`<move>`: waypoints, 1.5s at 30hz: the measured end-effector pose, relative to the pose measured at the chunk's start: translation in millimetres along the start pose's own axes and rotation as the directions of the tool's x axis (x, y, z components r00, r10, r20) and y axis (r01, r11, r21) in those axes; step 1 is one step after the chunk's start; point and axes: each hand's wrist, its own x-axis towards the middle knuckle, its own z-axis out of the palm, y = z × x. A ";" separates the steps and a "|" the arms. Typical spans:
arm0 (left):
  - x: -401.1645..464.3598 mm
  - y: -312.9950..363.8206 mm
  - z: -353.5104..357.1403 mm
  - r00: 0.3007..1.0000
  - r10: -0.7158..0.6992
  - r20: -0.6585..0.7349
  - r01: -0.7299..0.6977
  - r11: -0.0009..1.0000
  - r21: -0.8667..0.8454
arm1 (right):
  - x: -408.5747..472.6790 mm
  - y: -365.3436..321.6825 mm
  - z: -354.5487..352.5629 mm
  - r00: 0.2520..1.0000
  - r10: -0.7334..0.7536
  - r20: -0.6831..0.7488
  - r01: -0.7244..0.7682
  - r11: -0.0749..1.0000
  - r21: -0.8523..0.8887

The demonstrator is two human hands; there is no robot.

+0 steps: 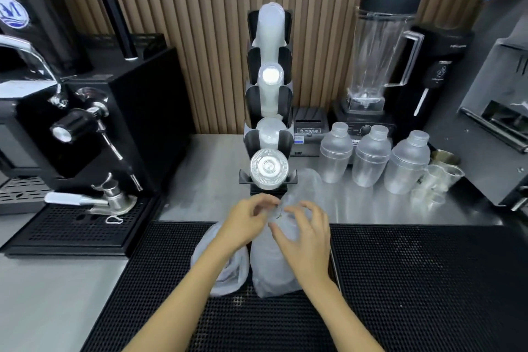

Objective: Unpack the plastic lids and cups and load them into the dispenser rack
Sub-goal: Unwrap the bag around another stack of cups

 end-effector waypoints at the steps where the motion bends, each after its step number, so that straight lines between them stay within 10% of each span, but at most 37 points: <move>1: 5.9 2.2 1.5 1.000 0.017 0.025 -0.017 0.999 0.028 | 0.3 -1.8 0.9 1.000 -0.011 -0.005 0.011 1.000 -0.012; 12: 16.2 -6.8 7.8 0.987 0.137 0.087 -0.148 0.978 0.144 | 9.3 5.4 -8.2 0.991 0.109 0.073 -0.115 0.989 0.089; 21: 5.6 -8.8 12.5 0.851 0.525 -0.010 -0.457 0.750 0.478 | 27.1 0.1 -13.0 0.962 0.228 0.152 -0.242 0.967 0.082; 26: 9.3 -10.5 13.8 0.908 0.401 -0.122 -0.353 0.888 0.296 | 32.0 -2.3 -13.7 0.961 0.187 0.204 -0.215 0.969 0.124; 34: 5.7 -15.7 26.2 0.881 0.466 -0.078 -0.414 0.842 0.346 | 35.6 -1.4 -12.3 0.948 0.236 0.213 -0.263 0.959 0.106; 45: 9.5 -17.0 17.2 0.984 0.137 -0.116 -0.140 0.990 -0.011 | 22.8 -7.8 -10.6 0.970 0.083 0.227 -0.113 0.986 0.122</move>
